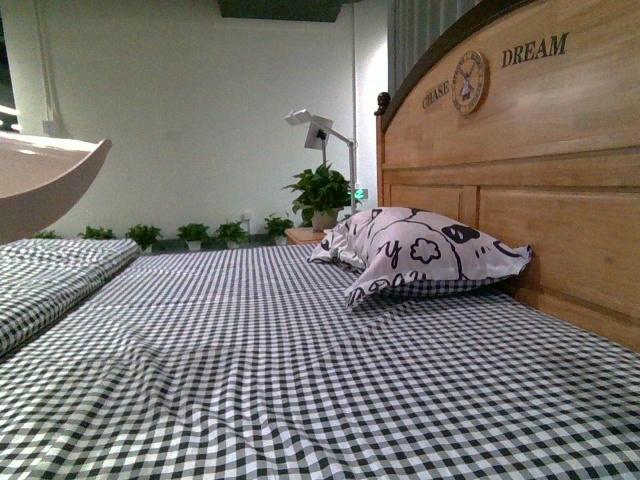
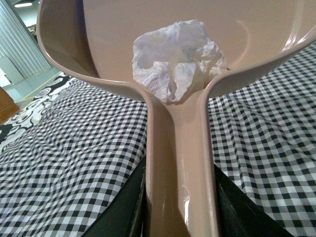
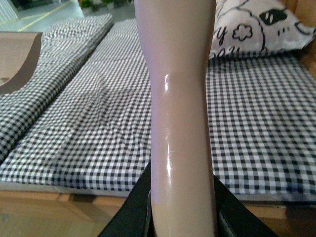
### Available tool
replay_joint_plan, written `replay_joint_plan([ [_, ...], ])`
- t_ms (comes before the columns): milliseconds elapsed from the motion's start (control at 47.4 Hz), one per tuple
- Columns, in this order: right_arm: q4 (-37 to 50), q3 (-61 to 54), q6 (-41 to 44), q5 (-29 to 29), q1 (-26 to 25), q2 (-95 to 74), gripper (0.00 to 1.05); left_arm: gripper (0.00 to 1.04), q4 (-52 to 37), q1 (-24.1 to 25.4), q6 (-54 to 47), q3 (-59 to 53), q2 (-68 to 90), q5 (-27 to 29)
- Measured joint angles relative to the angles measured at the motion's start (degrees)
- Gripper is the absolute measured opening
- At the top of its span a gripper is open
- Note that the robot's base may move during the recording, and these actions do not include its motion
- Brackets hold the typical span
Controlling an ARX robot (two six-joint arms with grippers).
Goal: Clean up trash
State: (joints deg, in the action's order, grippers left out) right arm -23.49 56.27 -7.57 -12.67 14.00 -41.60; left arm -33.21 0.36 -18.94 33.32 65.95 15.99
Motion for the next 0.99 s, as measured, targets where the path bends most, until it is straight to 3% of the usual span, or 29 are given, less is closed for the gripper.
replay_joint_plan([
  [274, -0.11, 1.01, -3.26, 11.67, 7.56, 5.51, 0.19, 0.28, 4.48, -10.19, 1.68, -6.71, -16.04, 9.66],
  [548, 1.66, 1.01, -4.48, 18.53, 4.63, 6.14, 0.19, 0.28, 3.8, -26.97, 0.2, -13.62, -29.07, 27.43],
  [675, 0.59, 1.01, -4.35, 20.79, 3.28, 6.43, 0.19, 0.28, 3.8, -29.4, 0.2, -14.82, -29.75, 29.11],
  [991, 0.5, 1.01, -4.17, 21.38, 2.91, 6.47, 0.19, 0.28, 3.8, -29.64, 0.22, -14.97, -29.81, 29.38],
])
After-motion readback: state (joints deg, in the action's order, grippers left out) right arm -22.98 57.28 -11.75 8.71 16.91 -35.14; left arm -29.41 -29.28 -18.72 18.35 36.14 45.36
